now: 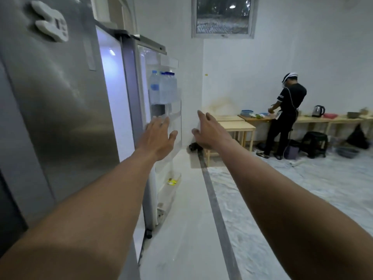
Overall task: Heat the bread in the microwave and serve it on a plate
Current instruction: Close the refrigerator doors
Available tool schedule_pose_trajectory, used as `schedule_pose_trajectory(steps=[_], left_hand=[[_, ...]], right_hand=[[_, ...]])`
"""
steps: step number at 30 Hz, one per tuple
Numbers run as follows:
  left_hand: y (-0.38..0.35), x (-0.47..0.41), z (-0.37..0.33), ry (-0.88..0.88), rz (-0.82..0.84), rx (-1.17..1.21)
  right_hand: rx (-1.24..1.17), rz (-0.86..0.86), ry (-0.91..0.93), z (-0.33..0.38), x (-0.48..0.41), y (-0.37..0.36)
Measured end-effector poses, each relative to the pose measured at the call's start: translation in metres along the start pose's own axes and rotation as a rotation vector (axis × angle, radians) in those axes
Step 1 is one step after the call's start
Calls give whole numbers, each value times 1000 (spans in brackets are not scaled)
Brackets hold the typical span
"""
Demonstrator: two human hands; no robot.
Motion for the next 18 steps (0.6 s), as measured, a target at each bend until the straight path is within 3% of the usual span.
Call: schedule_pose_trajectory(steps=[12, 18], left_hand=[[-112, -179, -58, 36, 19, -37], [-174, -264, -61, 65, 20, -75]], right_hand=[[-3, 14, 22, -153, -133, -23], [-5, 45, 33, -218, -206, -75]])
Point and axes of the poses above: each hand's wrist, its own x-axis away from the middle knuckle, its own y-axis out of the back of the hand, z = x × y, the point moved 7 cm from there along -x, towards the middle knuckle, and after that the axes turned 14 degrees about y, right-handed, at the moved point
